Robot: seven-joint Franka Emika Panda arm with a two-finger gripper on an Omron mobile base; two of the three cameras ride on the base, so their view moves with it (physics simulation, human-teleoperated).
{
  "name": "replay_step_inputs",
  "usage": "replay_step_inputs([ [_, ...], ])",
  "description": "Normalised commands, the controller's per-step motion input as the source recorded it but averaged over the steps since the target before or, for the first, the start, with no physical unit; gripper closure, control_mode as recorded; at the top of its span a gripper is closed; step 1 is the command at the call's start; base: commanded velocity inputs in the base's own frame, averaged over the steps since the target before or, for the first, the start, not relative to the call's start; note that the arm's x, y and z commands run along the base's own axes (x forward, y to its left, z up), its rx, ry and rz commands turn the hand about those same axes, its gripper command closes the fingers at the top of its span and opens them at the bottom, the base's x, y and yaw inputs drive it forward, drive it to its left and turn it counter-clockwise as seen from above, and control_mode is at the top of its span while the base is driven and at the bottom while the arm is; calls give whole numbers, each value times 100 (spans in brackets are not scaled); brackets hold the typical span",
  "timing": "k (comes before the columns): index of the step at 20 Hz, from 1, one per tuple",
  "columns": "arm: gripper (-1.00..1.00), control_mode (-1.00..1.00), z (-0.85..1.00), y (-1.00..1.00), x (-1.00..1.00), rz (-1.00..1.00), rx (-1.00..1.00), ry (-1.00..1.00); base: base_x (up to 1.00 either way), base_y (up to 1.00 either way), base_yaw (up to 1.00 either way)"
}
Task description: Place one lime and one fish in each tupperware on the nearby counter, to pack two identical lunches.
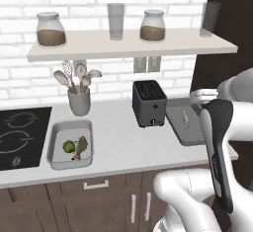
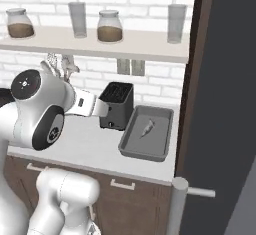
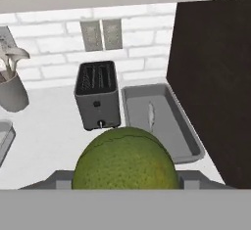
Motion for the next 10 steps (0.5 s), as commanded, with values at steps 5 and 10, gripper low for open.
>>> replay_step_inputs([
  [5, 100, 100, 0, 0, 0, 0, 0, 0, 41, -23, -15],
  [10, 100, -100, -51, -46, 0, -5, 3, 21, 1, -26, -6],
])
